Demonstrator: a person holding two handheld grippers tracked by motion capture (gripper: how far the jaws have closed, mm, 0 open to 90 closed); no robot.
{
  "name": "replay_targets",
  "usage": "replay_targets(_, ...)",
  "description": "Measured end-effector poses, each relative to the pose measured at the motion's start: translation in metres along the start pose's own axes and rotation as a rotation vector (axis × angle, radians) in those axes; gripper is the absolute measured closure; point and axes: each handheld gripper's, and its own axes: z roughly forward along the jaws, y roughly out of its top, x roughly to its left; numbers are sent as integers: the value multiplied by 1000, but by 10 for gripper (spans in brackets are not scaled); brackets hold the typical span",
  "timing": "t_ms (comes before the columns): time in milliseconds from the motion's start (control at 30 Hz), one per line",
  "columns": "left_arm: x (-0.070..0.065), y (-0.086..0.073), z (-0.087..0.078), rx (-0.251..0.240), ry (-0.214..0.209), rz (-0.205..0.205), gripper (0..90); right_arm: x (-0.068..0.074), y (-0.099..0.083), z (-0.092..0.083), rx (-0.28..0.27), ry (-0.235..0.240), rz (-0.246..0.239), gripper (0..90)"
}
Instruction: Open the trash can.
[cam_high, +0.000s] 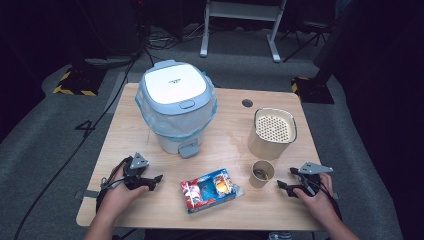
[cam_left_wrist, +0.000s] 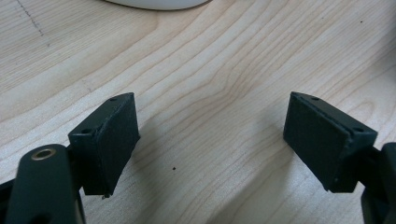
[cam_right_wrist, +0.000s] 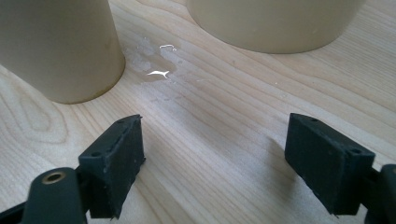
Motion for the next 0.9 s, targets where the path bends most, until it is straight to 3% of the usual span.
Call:
replay_targets(133, 2, 1, 0, -6, 5, -10, 252, 0, 1, 1, 0, 1, 1, 199)
replay_targets(333, 3, 2, 1, -12, 5, -12, 262, 0, 2, 2, -2, -8, 6, 201)
replay_targets(433, 5, 3, 1, -21, 11, -11, 372, 0, 2, 2, -1, -9, 5, 202)
replay_targets(500, 7, 4, 2, -29, 11, -8, 395, 0, 2, 2, -1, -9, 5, 202)
replay_targets(633, 11, 5, 1, -19, -18, 13, 468, 1, 2, 2, -1, -12, 7, 203)
replay_targets(800, 14, 10, -6, 31, -16, 10, 512, 1, 2, 2, -1, -11, 7, 203)
replay_targets(900, 14, 15, -13, 6, -33, 8, 521, 0, 2, 2, -1, -11, 8, 203)
